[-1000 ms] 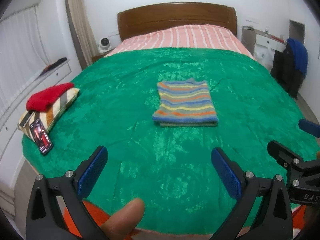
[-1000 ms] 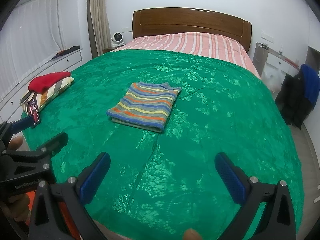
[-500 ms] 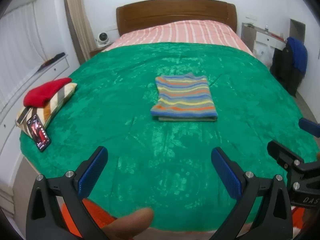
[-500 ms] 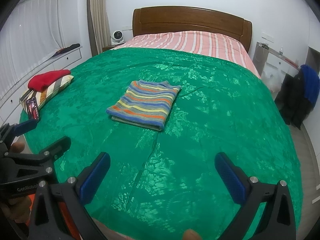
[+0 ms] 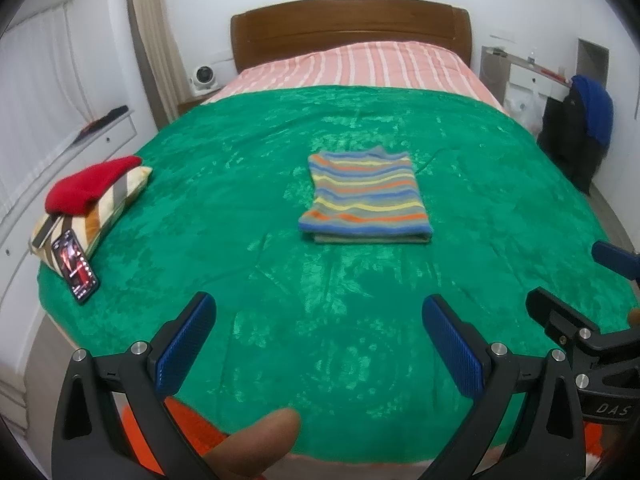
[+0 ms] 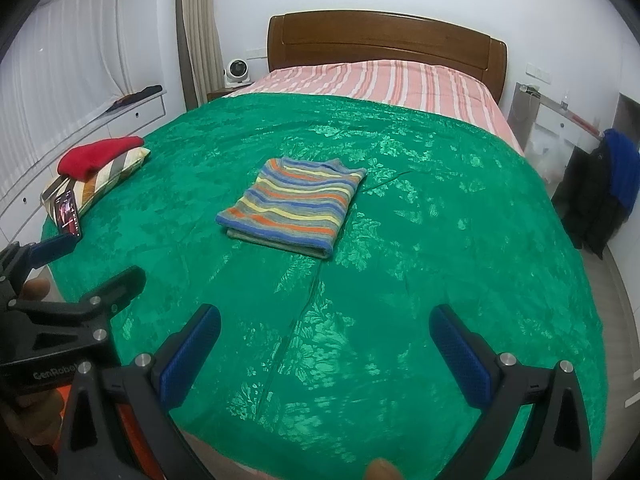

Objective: Fold small clothes

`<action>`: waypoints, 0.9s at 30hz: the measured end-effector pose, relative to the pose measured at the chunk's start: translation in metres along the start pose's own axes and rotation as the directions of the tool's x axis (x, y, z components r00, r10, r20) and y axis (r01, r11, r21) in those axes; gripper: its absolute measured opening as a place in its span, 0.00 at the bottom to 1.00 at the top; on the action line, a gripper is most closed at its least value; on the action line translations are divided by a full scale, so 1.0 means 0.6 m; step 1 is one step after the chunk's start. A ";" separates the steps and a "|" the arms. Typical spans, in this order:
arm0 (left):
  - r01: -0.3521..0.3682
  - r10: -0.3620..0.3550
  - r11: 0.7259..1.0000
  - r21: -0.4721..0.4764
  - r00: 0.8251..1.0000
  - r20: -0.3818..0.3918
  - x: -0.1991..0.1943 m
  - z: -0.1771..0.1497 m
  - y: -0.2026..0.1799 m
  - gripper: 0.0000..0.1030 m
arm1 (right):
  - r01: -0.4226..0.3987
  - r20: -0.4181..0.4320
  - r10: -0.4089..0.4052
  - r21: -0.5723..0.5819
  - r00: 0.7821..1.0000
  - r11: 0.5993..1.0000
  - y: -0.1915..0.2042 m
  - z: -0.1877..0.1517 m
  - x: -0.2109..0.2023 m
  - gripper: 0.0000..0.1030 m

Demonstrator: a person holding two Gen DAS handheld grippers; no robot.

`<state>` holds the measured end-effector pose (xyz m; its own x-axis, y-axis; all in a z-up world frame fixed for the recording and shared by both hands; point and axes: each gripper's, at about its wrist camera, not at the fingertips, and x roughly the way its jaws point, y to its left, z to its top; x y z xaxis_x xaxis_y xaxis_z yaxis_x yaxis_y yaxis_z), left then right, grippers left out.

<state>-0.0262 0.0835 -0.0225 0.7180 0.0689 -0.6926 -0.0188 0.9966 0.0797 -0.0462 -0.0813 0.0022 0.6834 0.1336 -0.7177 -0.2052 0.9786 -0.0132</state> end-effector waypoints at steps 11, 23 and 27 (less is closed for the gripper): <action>-0.011 0.010 1.000 0.008 1.000 0.014 -0.009 0.008 0.000 1.00 | -0.007 0.012 0.007 -0.003 1.000 1.000 -0.003 0.007 -0.007 1.00; -0.008 0.008 1.000 0.016 1.000 0.024 -0.017 0.011 -0.007 1.00 | -0.018 0.027 0.018 0.007 0.999 1.000 -0.004 0.013 -0.021 1.00; 0.005 -0.005 1.000 0.005 1.000 0.015 -0.018 0.011 -0.008 1.00 | -0.008 0.028 0.007 0.019 1.000 1.000 -0.011 0.014 -0.022 1.00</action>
<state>-0.0290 0.0778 -0.0108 0.7287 0.0635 -0.6818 -0.0119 0.9967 0.0800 -0.0478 -0.0884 0.0173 0.7013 0.1453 -0.6979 -0.1974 0.9803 0.0057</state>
